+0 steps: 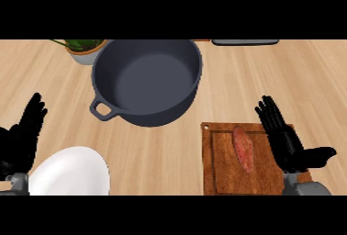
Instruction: Pick the sweet potato from the cutting board and place it in the pot
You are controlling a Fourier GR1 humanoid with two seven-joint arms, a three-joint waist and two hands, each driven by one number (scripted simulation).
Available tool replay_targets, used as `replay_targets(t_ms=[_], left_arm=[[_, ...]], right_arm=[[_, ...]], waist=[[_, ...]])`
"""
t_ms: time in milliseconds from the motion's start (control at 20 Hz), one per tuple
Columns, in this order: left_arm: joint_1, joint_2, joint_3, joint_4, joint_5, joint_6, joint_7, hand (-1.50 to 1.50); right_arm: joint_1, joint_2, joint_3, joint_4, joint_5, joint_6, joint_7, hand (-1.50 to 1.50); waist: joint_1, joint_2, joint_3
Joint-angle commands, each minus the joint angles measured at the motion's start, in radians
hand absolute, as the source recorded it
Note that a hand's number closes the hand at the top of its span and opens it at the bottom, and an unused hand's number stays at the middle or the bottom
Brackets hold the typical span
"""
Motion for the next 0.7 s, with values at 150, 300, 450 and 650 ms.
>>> replay_targets(t_ms=[150,300,450,650], left_arm=[[-0.037,-0.111,-0.127,-0.038,0.123,-0.140,0.026,0.00],[-0.038,-0.149,-0.178,-0.056,0.158,-0.175,0.041,0.00],[-0.039,-0.191,-0.238,-0.061,0.217,-0.240,0.066,0.00],[-0.036,-0.190,-0.218,-0.024,0.252,-0.275,0.059,0.00]], right_arm=[[-0.096,-0.176,-0.097,0.051,0.106,-0.045,0.036,-1.50],[-0.011,-0.363,-0.062,0.168,0.373,-0.183,0.123,-1.50],[-0.039,-0.305,-0.026,0.267,0.462,-0.329,0.276,-1.50],[-0.077,-0.307,0.141,0.162,0.624,-0.311,0.450,-1.50]], waist=[[-0.003,0.033,-0.029],[-0.039,0.063,-0.060],[0.018,0.048,-0.033],[0.009,0.030,-0.031]])
